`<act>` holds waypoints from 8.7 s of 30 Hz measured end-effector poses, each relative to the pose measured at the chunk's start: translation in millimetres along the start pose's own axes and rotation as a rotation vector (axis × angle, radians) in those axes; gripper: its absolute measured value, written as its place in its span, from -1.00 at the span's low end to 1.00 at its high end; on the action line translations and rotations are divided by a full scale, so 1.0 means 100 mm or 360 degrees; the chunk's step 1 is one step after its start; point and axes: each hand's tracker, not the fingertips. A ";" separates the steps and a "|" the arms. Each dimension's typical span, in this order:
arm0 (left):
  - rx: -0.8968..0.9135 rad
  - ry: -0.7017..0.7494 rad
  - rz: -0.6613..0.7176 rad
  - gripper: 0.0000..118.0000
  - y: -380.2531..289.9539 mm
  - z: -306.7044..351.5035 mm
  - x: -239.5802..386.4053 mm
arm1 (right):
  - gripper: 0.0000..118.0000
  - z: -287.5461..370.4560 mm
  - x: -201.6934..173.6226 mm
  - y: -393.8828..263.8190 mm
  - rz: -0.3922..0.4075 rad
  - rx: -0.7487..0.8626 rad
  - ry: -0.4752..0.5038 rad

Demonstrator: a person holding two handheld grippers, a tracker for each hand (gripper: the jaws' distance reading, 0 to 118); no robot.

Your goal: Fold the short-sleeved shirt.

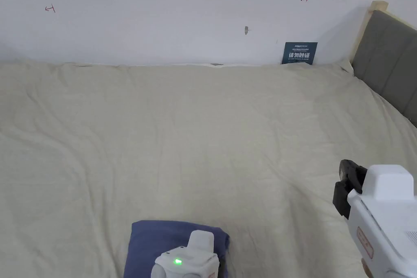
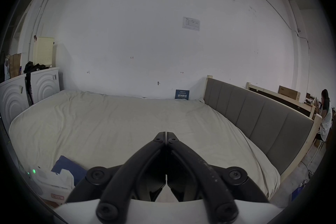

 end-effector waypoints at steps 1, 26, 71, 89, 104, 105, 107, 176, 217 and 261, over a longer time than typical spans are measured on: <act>0.0066 -0.0009 -0.0010 -0.99 -0.07 0.00 0.00 | -0.98 0.00 0.00 -0.01 0.0001 -0.0008 0.0001; 0.1156 0.0389 -0.0363 -0.99 1.07 2.18 -0.20 | -0.98 0.11 -0.38 0.30 -0.0003 0.0158 0.0128; 0.1258 0.0757 0.0007 -0.99 0.74 2.75 -1.25 | -0.98 -0.36 -1.17 -0.06 0.0008 -0.0014 0.0384; 0.1098 0.0720 0.0039 -0.99 0.60 2.57 -1.54 | -0.98 -0.91 -2.12 -1.66 0.0119 -0.0659 0.0582; 0.0136 -0.0136 0.0751 1.00 0.39 1.46 -1.97 | -0.97 -0.92 -2.04 -1.93 0.0017 -0.0634 0.0627; 0.0075 -0.0126 0.0765 1.00 0.37 1.38 -1.99 | -0.97 -0.92 -2.03 -1.93 0.0012 -0.0636 0.0630; -0.0009 -0.0139 0.0765 1.00 0.35 1.20 -2.04 | -0.97 -0.92 -2.02 -1.92 0.0005 -0.0636 0.0635; 0.0413 0.1005 0.0850 0.78 0.56 3.37 -4.61 | -0.97 -0.71 -2.08 0.21 -0.0022 0.0040 0.0593; 0.1484 0.0827 -0.0030 -0.99 0.83 2.63 -0.76 | -0.97 0.05 -0.70 0.67 0.0014 0.0383 0.0200; 0.1445 0.0853 -0.0156 -1.00 0.84 2.65 -0.76 | -0.97 0.11 -0.69 0.66 0.0016 0.0401 0.0182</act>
